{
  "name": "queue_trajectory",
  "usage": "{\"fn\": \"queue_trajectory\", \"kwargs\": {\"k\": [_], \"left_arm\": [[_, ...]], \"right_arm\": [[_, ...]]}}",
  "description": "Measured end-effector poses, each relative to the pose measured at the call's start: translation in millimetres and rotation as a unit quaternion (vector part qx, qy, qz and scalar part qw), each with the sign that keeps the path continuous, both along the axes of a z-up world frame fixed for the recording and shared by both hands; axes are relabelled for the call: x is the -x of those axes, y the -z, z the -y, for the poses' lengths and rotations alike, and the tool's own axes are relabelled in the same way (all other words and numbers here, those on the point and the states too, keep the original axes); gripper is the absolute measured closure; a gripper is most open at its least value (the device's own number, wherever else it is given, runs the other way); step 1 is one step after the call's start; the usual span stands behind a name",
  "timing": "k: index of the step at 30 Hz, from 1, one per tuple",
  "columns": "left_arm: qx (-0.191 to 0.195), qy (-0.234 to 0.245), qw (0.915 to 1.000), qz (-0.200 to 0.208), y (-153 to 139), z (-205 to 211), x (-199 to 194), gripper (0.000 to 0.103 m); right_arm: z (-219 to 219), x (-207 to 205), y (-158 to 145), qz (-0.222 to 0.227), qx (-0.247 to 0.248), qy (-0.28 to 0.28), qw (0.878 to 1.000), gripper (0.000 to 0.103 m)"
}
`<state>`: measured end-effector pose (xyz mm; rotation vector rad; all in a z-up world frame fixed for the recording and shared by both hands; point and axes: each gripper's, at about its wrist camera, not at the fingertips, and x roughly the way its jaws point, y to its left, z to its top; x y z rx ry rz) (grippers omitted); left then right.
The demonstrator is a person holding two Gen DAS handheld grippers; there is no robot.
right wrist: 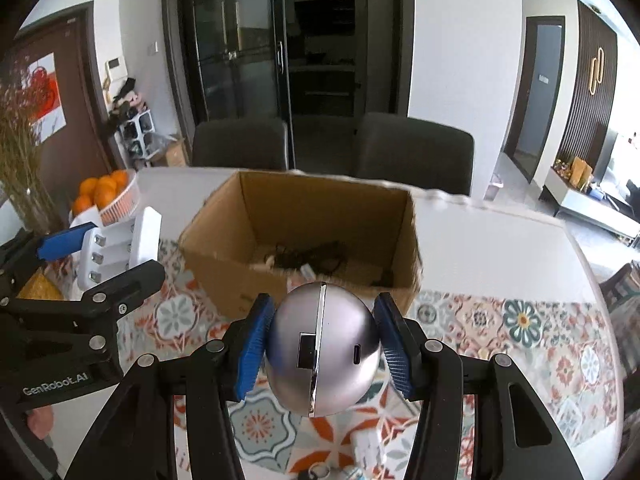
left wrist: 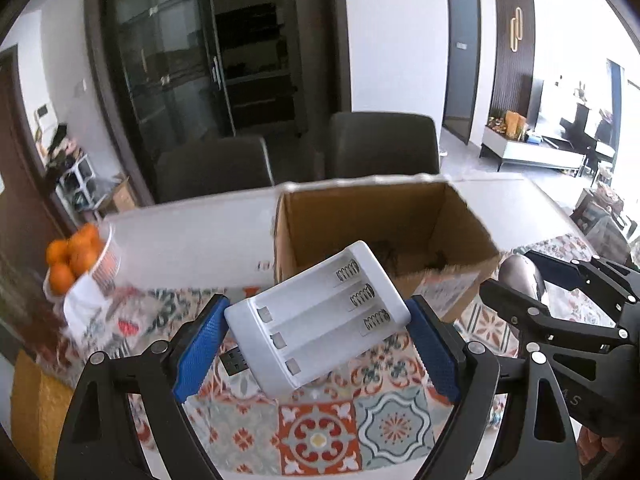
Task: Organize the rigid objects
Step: 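Carry the charger and silver sphere with both tools over the box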
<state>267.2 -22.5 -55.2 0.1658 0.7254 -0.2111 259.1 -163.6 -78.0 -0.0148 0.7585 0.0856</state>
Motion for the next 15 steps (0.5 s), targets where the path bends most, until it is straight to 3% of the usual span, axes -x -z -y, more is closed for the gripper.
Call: {"fn": "queue_trajectory", "kwargs": {"k": [6,15], "left_arm": [[-0.011,0.014,0.9995,0.027,-22.9,8.9,-22.1,0.014],[-0.011,0.034,0.9994,0.004,-24.0,18.8,-68.0,0.014]], "right_arm": [[5.6,-20.3,-18.9,0.018,0.005,0.004,1.0,0.05],[14.8,-64.3,-25.7,0.003,0.004,0.004,1.0,0.05]]}}
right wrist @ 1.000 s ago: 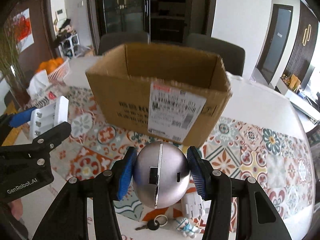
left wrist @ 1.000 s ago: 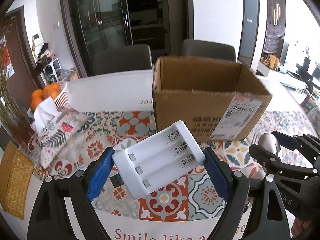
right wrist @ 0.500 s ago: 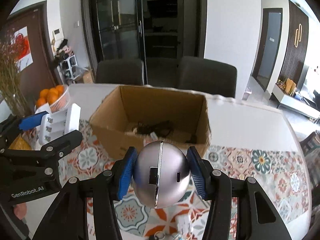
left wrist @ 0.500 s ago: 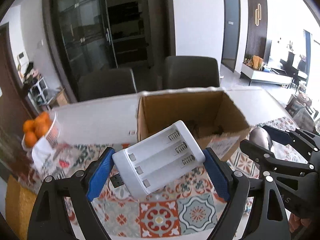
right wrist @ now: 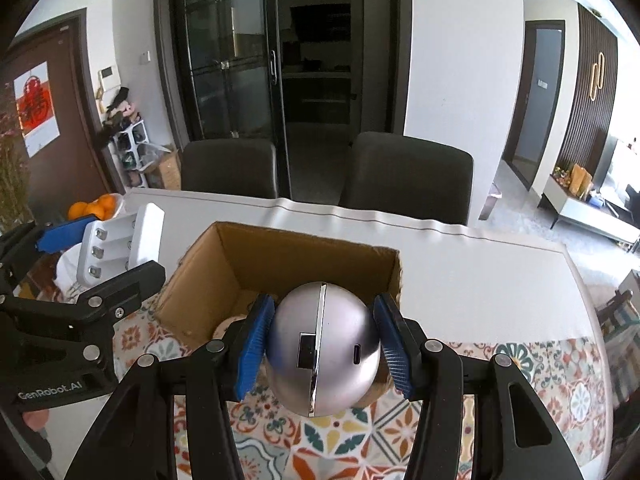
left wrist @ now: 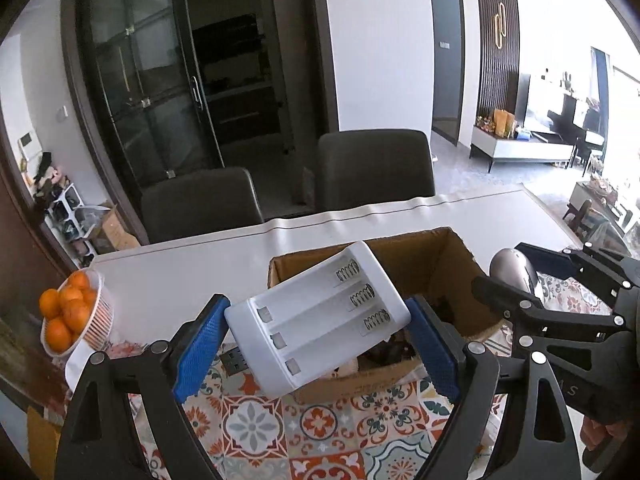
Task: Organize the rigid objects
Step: 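Carry the charger and silver sphere with both tools over the box, then open both tools to drop the charger and sphere into the box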
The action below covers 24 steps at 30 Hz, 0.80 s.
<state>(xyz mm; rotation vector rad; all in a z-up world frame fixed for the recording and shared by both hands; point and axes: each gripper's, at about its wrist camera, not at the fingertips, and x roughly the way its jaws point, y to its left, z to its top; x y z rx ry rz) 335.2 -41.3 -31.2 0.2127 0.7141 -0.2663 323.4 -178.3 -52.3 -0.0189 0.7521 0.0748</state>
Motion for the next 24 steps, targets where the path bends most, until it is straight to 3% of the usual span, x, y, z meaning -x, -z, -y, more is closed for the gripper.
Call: {"fn": "queue_trajectory", "kwargs": {"k": [12,19,24], "left_arm": [[0.002,0.021,0.9967,-0.078,27.8,11.8,-53.4,0.014],[0.014,0.023,0.9879,-0.153,55.5,20.8,-82.9,0.014],[0.007,0.019,0.9828,-0.184,69.8,23.8,-92.9,0.014]], "right_arm": [[6.2,-48.7,15.2,-0.045,0.015,0.001,0.999,0.051],[18.2,-69.5,36.5,-0.087,-0.009,0.019,0.996,0.05],[23.5,-81.4,53.4,-0.117,-0.017,0.023,0.993,0.05]]}}
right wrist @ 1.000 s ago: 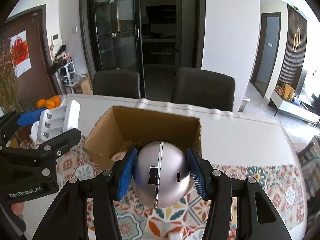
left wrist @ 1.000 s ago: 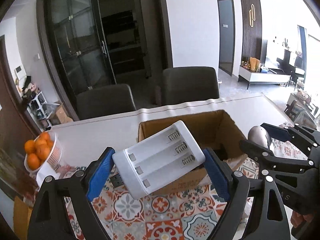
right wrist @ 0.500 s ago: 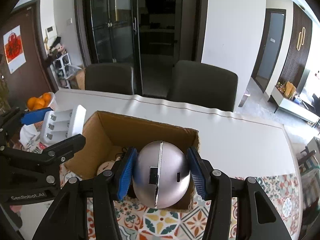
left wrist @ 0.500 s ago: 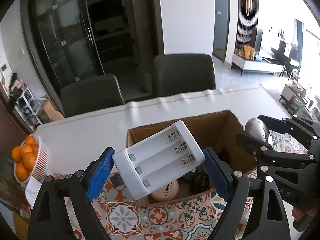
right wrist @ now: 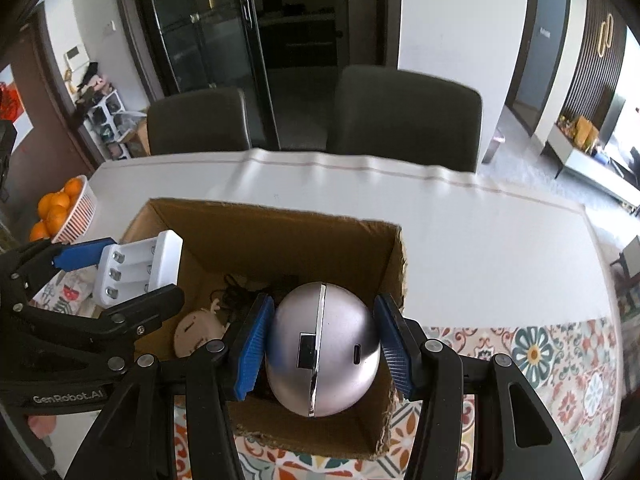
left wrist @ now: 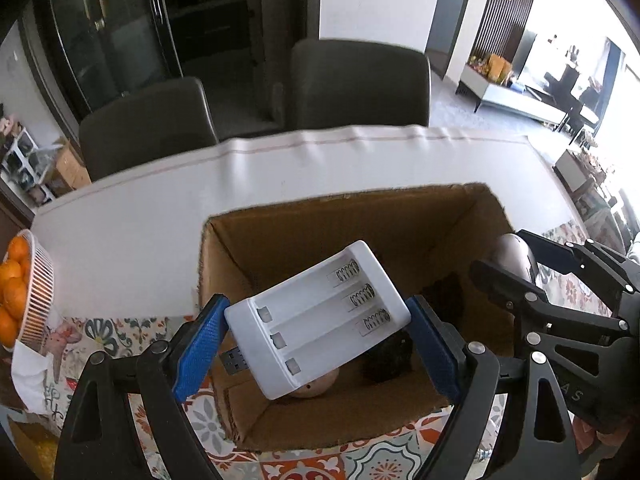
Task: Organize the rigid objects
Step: 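Open both tools to drop the charger and sphere into the box, then withdraw both tools from the box toward the remaining items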
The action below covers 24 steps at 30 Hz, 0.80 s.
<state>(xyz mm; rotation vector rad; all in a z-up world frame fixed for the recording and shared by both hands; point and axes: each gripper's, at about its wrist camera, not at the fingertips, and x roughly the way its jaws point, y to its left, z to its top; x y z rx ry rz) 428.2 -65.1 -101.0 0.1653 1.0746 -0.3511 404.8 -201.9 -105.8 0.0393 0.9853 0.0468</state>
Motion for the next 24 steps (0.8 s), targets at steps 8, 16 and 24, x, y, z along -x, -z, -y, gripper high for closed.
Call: {"fn": "queue_trajectory", "kwargs": {"k": [8,16,24], "left_arm": [[-0.01,-0.001,0.9997,-0.023,14.9,4.7,-1.8,0.014],[-0.046,-0.019,0.9986,0.019,2.6,-1.8,4.6,0.008],[-0.071,-0.05,0.9944,0.061,-12.3,-22.9,12.1,0.007]], "right_arm": [[5.6,-5.8,13.6,-0.023,-0.002,0.004,1.0,0.05],[4.6,-3.8,15.8,-0.026,-0.006,-0.007,1.0,0.05],[-11.3,-3.4,8.7,-0.015,0.007,-0.015,1.0,0.043]]}}
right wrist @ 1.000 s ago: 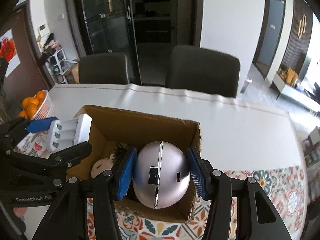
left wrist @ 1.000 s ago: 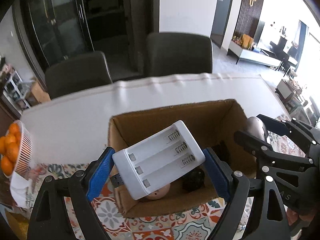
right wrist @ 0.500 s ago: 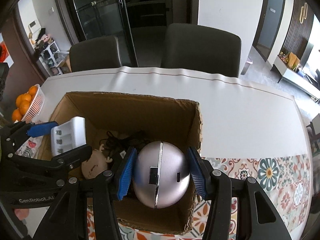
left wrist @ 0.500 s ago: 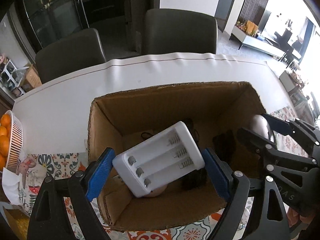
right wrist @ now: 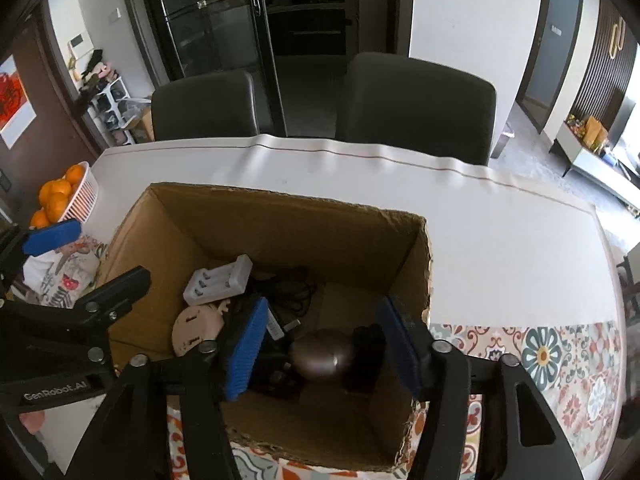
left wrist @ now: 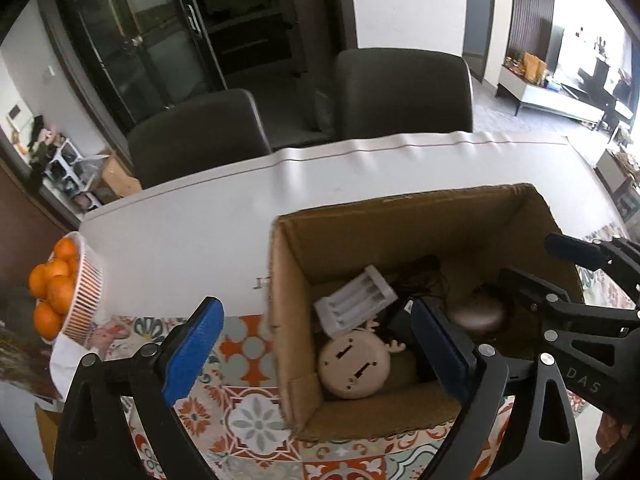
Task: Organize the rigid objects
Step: 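Withdraw both tools from the box toward the remaining items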
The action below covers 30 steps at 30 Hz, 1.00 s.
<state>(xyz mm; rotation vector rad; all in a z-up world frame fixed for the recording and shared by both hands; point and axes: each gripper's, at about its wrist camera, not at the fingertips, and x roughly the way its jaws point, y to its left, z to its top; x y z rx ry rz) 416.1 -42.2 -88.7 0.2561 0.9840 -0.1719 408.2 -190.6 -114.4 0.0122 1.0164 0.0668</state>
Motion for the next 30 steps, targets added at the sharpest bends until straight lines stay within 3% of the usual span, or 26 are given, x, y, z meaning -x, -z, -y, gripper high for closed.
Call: {"fn": "queue_trajectory", "kwargs": {"k": [12,19,30], "left_arm": [[0.004,-0.016,0.9992,0.036,-21.9,-4.1,38.3,0.004],[0.001,-0.021,0.997,0.074,-36.5,-1.5,82.9,0.0],[0.006,-0.012,0.9959,0.089,-38.9,9.4,140.5,0.0]], "right_arm": [[0.8,32.7,-19.2,0.017,0.007,0.012,1.0,0.04],[4.9,74.5,-34.8,0.042,0.012,0.016,0.999,0.038],[16.2,132.8,-39.5,0.06,-0.002,0.023,0.998,0.035]]}}
